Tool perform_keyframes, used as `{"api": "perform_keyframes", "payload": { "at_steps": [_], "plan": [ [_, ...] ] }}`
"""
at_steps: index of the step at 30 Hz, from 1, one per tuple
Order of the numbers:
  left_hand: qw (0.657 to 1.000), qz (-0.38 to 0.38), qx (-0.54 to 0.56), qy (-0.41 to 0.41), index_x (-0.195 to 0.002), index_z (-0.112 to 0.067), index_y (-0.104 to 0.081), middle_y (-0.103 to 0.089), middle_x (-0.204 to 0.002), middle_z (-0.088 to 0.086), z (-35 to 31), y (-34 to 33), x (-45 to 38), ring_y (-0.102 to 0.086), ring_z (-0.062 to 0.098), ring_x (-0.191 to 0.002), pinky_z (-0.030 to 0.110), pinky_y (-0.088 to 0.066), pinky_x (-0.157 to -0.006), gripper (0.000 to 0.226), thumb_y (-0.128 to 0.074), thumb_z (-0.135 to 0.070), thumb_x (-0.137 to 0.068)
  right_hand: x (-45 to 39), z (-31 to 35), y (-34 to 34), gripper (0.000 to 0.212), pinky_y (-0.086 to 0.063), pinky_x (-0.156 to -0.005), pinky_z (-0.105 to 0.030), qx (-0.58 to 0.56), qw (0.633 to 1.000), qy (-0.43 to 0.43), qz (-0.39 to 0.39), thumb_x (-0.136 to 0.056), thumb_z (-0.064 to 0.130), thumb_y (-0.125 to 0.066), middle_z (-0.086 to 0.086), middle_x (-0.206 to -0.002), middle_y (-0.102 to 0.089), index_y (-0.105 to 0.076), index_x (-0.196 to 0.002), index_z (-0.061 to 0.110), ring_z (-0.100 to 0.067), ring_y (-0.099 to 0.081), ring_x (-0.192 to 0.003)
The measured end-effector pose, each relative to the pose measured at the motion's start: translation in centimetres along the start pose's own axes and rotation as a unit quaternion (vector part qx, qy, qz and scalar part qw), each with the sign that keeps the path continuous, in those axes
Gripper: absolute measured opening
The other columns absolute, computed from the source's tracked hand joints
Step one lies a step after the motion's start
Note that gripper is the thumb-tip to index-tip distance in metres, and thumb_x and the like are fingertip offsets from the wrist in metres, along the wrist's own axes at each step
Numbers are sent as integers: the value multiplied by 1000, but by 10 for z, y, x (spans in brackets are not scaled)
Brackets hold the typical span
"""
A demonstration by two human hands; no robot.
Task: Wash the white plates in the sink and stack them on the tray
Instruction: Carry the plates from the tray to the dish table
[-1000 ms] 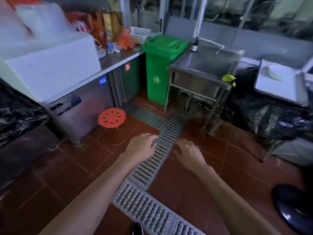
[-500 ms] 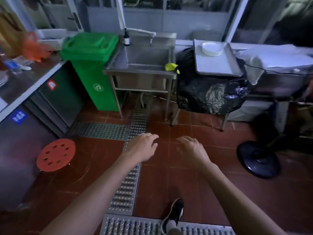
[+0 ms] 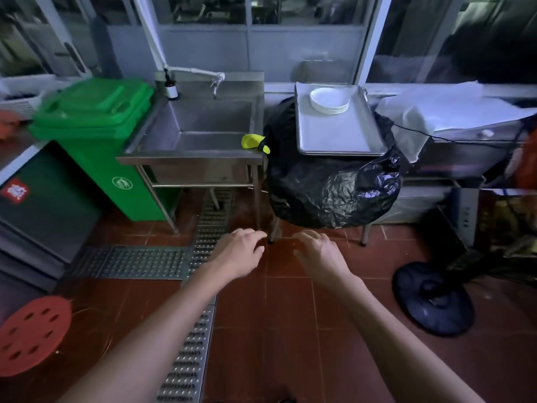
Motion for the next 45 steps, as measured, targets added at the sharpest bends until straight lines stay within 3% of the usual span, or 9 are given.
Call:
{"api": "perform_keyframes", "payload": {
  "at_steps": [9,22,29,34,39,41,45],
  "plan": [
    [999,19,23,-19,-140,-31,-54,-60,-138,-8,0,-20,-148,-55,16,-126,38,-51,-96,41,-51,-40,-100,-114,-72,24,49,-45,-101,-45,-11,999,-32,-6,-91,38,-59,6,-143,-52,-53,-139,28,-25,-51,-124],
    [993,9,99,-59,-134,-33,-60,-63,-134,-9,16,4,-394,-58,19,-124,35,-51,-97,38,-58,-38,-96,-322,-159,64,48,-46,-99,-40,-5,995,-100,-22,-90,34,-62,4,-140,-55,-57,-136,25,-27,-57,-116],
    [992,8,109,-57,-129,-32,-62,-65,-126,-8,28,15,-501,-63,21,-113,38,-55,-86,33,-57,-37,-96,-422,-205,71,50,-42,-104,-42,-21,993,-111,-16,-92,33,-61,0,-143,-54,-54,-140,22,-29,-51,-126],
    [995,0,87,-48,-135,-29,-60,-63,-131,-10,23,13,-589,-62,18,-114,32,-52,-86,38,-55,-35,-98,-503,-258,79,49,-41,-105,-43,-15,994,-107,-7,-96,35,-58,4,-149,-47,-49,-143,27,-27,-46,-130],
    [994,21,101,-27,-138,-27,-58,-61,-137,-6,16,5,-685,-62,22,-116,35,-55,-88,40,-53,-29,-99,-587,-321,99,50,-41,-103,-42,-4,995,-100,4,-96,36,-57,2,-150,-45,-47,-144,27,-29,-46,-129],
    [992,22,124,-6,-137,-27,-59,-64,-133,-5,13,2,-719,-64,21,-112,34,-56,-86,39,-56,-29,-98,-615,-345,109,50,-42,-102,-42,-11,995,-101,5,-96,35,-58,1,-149,-46,-48,-144,26,-30,-47,-128],
    [969,9,237,64,-134,-31,-63,-66,-131,-7,16,-9,-776,-63,14,-115,33,-53,-96,38,-61,-31,-96,-665,-390,129,51,-42,-103,-44,-34,994,-108,2,-95,32,-60,-1,-149,-47,-48,-144,23,-32,-47,-128]
  ]
}}
Point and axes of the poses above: each hand's wrist, its own x-axis away from the middle knuckle, its own y-axis out of the back of the hand, z = x × y, the point moved 10 cm from there along -x, towards the middle knuckle
